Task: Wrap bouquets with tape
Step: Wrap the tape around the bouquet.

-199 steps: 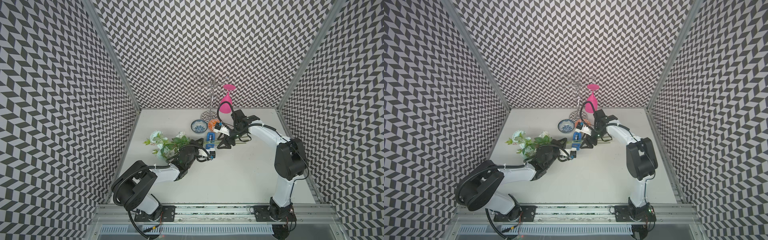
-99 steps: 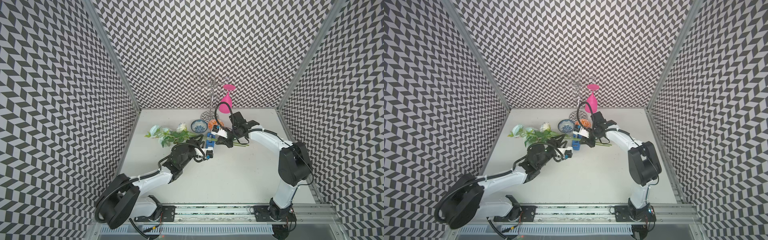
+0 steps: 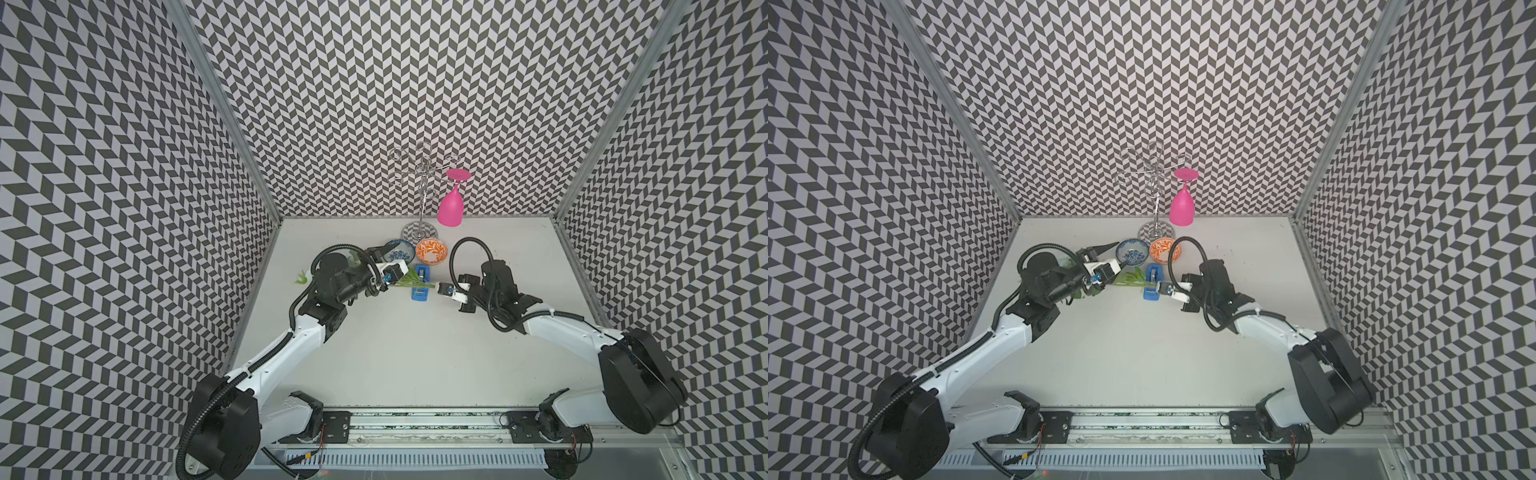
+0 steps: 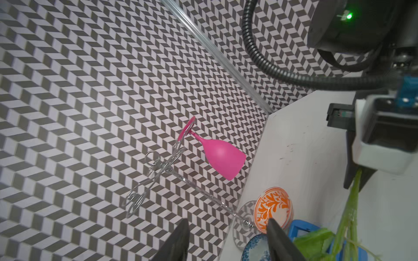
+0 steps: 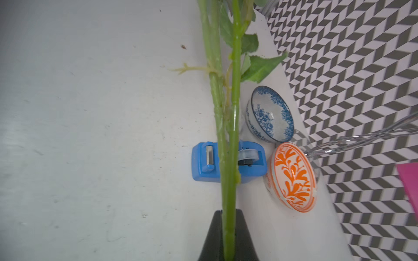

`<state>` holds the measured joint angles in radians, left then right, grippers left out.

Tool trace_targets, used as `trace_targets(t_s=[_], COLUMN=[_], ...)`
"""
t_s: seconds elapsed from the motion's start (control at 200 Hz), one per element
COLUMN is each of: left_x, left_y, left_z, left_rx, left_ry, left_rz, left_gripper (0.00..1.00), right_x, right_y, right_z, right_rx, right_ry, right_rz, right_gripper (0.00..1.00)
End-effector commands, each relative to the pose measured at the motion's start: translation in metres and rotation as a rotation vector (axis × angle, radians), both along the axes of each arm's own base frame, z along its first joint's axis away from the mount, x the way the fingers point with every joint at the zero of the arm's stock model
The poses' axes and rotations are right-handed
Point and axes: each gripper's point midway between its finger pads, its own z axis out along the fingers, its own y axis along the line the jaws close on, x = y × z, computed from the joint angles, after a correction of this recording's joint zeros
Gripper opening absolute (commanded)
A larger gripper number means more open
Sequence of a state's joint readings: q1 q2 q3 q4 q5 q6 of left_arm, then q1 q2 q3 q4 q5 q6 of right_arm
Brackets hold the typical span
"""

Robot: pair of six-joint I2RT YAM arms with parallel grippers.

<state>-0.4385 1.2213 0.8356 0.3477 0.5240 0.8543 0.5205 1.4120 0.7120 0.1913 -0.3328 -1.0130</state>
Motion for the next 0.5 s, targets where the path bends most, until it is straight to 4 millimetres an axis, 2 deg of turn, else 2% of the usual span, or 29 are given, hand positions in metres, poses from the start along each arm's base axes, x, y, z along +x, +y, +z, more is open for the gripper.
trace_targets(t_s=[0.0,0.135,0.295,0.496], left_x=[-0.014,-0.009,-0.021,-0.009], left_y=[-0.017,-0.024,-0.023,-0.023], left_z=[-0.037,-0.071,-0.125,-0.158], left_rx=[0.078,0.174,0.375,0.441], left_ry=[0.270,0.449,0.590,0.661], left_rz=[-0.149,-0.205,-0.292,-0.238], left_gripper=[0.53,0.54,0.63,0.66], right_x=[0.021,0.007,-0.006,-0.011], right_y=[0.005,0.000,-0.009,0.003], right_z=[0.088,0.100,0.109,0.087], right_rx=[0.061,0.029,-0.004,-0.107], right_ry=[-0.481,-0.715,-0.925,-0.949], right_rz=[-0.100,-0.170,-0.255,-0.227], right_gripper=[0.00,0.00,0.00,0.00])
